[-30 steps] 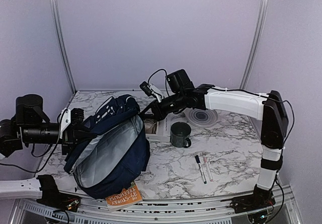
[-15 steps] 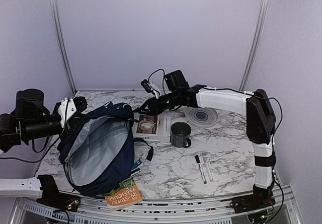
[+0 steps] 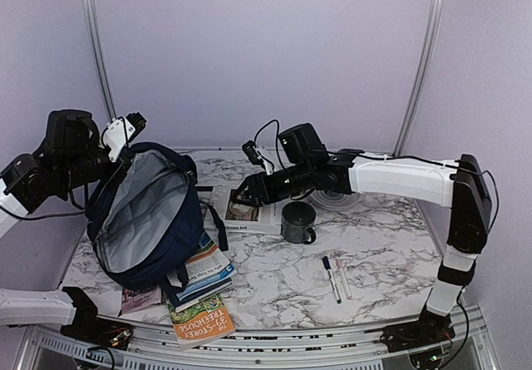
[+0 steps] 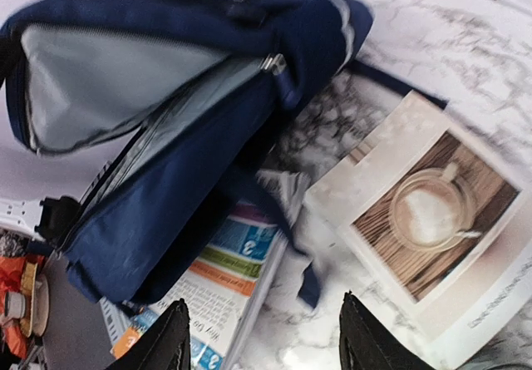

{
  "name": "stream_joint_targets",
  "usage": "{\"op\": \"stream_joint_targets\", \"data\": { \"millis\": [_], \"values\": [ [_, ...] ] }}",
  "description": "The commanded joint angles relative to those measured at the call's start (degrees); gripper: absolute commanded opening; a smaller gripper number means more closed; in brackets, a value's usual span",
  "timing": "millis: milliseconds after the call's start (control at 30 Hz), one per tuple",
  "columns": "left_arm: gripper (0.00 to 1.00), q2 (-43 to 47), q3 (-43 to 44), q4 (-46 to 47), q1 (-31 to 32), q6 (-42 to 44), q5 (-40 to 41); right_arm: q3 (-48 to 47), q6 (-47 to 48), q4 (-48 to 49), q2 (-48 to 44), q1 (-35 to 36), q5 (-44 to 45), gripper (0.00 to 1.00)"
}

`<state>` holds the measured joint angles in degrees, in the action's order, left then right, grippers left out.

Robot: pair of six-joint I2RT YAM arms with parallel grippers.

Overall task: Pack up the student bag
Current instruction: Unzip the largest pocket of the student bag, then pick up the book.

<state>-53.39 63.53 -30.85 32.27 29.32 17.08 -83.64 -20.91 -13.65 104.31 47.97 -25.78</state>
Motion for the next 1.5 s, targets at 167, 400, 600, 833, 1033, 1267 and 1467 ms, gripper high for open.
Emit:
{"op": "stream_joint_targets", "data": {
  "millis": [167, 400, 600, 833, 1033, 1267, 1467],
  "values": [
    [0.0, 1.16, -2.92, 15.13, -3.94, -5.2, -1.15, 10.94, -14.96, 8.27, 3.99, 7.58, -9.0, 0.5],
    [0.0, 3.66, -8.88, 18.58, -5.32, -5.02, -5.61, 6.84, -18.48, 11.65, 12.91, 8.09, -13.75, 0.55],
    [0.0, 4.96, -10.55, 19.52, -5.5, -4.8, -8.61, 4.39, -18.53, 10.91, 15.86, 8.08, -14.89, 0.39],
    [0.0, 4.92, -11.12, 19.69, -5.79, -5.06, -10.4, 4.62, -14.15, 4.18, 12.78, 7.56, -12.96, 0.0],
    [0.0, 4.79, -11.56, 19.77, -6.44, -5.76, -12.86, 4.66, -10.02, -4.1, 9.16, 5.81, -10.7, 0.0],
    [0.0, 4.8, -12.15, 19.78, -6.68, -5.71, -13.9, 6.66, -4.11, -12.77, 7.3, 2.54, -11.49, 0.0],
    [0.0, 4.74, -12.42, 19.78, -6.76, -5.59, -15.03, 7.34, -6.5, -5.67, 10.83, 3.93, -17.08, 0.17]
  ]
}}
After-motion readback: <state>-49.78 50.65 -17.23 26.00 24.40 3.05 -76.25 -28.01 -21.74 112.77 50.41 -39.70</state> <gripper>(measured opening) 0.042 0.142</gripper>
